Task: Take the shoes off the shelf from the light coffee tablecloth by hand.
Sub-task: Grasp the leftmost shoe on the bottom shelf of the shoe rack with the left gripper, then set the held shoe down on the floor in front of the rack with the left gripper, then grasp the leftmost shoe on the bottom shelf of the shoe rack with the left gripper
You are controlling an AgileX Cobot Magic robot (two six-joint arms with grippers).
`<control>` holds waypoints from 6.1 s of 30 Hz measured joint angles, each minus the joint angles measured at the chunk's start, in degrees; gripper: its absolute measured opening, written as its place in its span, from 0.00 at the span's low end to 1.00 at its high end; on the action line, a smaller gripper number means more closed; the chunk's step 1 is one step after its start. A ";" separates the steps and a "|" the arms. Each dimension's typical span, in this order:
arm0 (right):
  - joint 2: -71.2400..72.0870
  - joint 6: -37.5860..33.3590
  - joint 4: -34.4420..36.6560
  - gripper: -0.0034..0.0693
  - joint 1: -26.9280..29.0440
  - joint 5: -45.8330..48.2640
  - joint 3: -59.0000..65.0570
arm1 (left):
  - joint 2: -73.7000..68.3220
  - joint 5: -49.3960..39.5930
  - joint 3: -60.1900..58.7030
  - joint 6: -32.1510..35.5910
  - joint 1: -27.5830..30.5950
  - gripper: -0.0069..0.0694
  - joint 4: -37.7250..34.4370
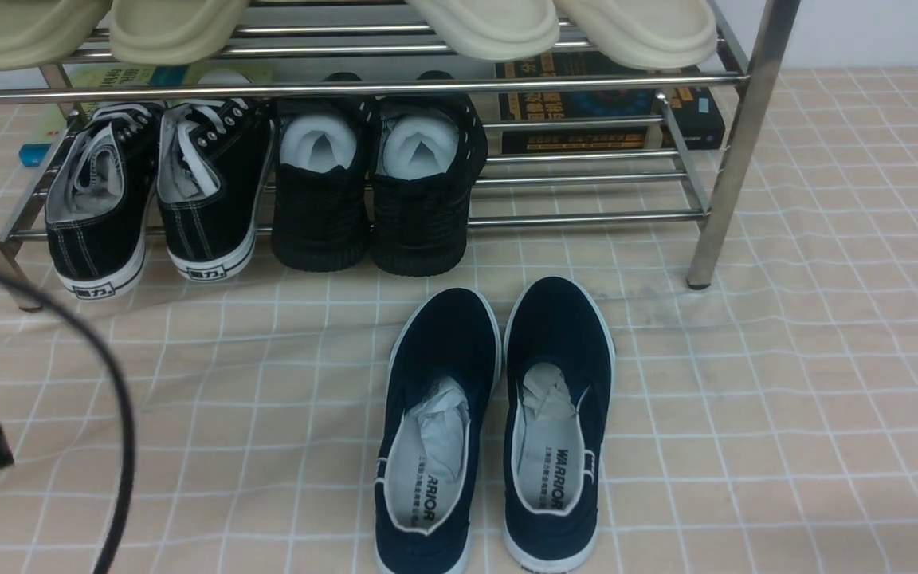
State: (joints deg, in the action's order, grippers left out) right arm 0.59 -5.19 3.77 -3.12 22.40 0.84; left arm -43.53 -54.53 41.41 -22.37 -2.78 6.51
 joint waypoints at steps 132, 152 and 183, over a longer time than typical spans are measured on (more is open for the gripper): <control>0.00 0.00 0.00 0.38 0.00 0.00 0.00 | -32.59 10.75 7.92 -6.41 13.64 0.12 1.55; 0.00 0.00 0.00 0.38 0.00 0.00 0.00 | -35.25 9.05 8.69 -5.30 13.64 0.47 1.55; 0.00 0.00 0.00 0.38 0.00 0.00 0.00 | -57.50 -4.95 52.65 -2.07 -0.41 0.33 -2.78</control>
State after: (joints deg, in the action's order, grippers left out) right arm 0.59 -5.19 3.77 -3.12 22.40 0.84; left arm -101.04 -59.47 94.06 -24.44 -3.20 3.74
